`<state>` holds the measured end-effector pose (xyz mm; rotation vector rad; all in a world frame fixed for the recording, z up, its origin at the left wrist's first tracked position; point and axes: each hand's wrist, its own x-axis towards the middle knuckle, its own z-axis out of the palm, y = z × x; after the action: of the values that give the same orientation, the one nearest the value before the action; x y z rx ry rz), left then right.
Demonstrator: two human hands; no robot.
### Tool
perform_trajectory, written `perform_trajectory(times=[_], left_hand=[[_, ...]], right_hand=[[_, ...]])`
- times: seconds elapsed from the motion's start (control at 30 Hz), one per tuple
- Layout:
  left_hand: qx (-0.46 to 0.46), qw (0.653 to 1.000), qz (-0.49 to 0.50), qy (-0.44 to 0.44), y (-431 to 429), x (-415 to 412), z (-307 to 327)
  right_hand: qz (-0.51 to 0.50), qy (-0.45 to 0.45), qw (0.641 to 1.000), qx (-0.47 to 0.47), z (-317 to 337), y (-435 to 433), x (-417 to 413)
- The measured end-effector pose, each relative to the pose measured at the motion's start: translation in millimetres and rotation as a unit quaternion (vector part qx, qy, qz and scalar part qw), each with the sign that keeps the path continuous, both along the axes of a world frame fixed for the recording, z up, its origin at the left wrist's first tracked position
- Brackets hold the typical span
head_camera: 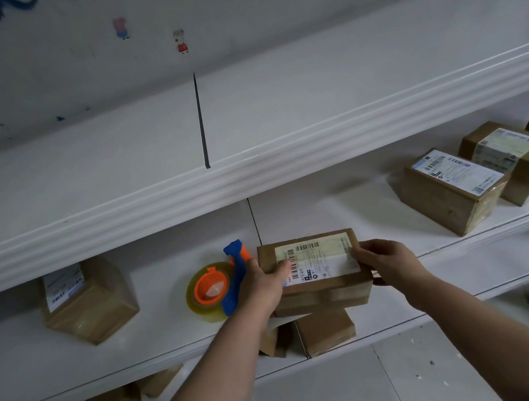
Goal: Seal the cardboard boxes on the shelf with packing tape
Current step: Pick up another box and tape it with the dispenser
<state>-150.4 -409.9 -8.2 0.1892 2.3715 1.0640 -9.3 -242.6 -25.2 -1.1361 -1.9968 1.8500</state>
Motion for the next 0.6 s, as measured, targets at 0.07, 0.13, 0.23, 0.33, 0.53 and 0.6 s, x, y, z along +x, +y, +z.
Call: perform_trajectory(times=[0.07, 0.13, 0.23, 0.33, 0.53, 0.6], left_hand=[[-0.027, 0.997, -0.034, 0.057, 6.4, -4.2, 6.8], [0.043, 0.996, -0.014, 0.075, 20.4, -4.6, 15.8], [0.253, 0.965, 0.068, -0.012, 42.8, 4.6, 26.2], [0.233, 0.971, 0.056, -0.011, 44.6, 18.5, 22.1], [0.153, 0.987, 0.047, -0.029, 27.4, 14.1, 20.7], [0.155, 0.986, 0.057, -0.004, 21.9, 6.8, 24.5]], right_hand=[[0.061, -0.026, 0.991, 0.116, -0.5, 4.1, 7.2], [0.173, -0.043, 0.951, 0.251, 1.6, 5.5, 10.7], [0.248, -0.094, 0.901, 0.344, 3.2, 6.1, 6.0], [0.176, -0.154, 0.905, 0.355, 3.0, 13.5, -8.1], [0.063, -0.272, 0.894, 0.351, 21.9, 42.2, -34.5], [0.054, -0.309, 0.862, 0.398, 26.1, 37.4, -42.9]])
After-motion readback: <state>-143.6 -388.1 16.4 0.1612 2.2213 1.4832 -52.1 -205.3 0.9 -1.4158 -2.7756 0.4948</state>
